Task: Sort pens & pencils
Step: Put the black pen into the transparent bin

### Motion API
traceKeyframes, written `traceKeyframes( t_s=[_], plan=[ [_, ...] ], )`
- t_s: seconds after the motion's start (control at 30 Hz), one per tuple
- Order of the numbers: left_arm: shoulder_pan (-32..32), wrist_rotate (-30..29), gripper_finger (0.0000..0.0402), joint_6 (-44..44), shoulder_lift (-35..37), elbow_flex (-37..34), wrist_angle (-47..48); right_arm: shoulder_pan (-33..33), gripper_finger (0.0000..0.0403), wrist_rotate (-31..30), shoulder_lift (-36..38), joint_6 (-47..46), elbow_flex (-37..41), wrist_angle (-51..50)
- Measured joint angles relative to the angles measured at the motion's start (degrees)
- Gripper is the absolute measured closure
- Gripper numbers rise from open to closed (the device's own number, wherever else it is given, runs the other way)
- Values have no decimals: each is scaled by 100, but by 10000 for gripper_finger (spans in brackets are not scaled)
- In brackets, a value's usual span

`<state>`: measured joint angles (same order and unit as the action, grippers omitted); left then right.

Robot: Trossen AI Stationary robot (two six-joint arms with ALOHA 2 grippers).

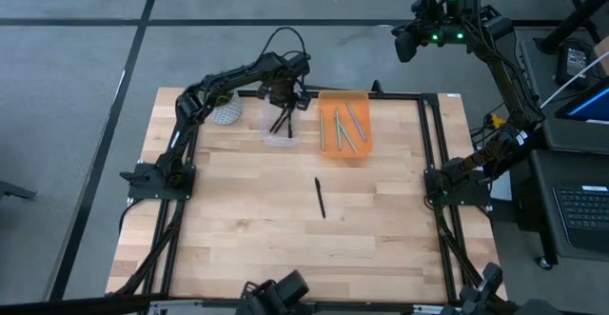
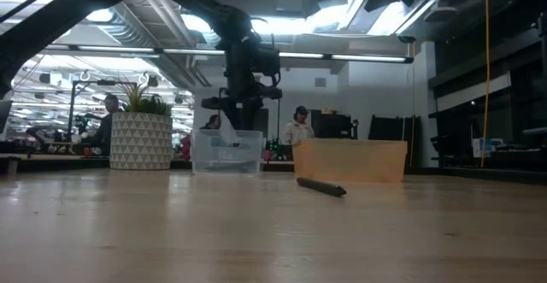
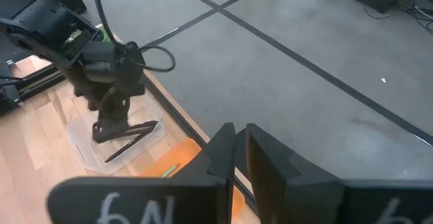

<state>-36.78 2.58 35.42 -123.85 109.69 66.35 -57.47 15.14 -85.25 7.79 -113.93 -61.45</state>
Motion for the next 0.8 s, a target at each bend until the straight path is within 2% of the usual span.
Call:
traceKeyframes(
  t_s=[0.17,0.33,0.43,0.63,0.8],
  plan=[
    [471,240,309,138,283,5,178,0,363,-2,0,25,0,179],
    [1295,-418,312,586,791,7,498,-41,363,-5,-4,24,0,330],
    [1868,-567,312,913,1063,7,517,-44,363,-5,-35,-28,0,235],
    [3019,-746,312,1515,1108,4,558,-42,363,0,-55,-154,0,-105],
    [3662,-1110,312,1927,1065,7,424,-24,363,10,-49,-209,36,-593]
  ],
)
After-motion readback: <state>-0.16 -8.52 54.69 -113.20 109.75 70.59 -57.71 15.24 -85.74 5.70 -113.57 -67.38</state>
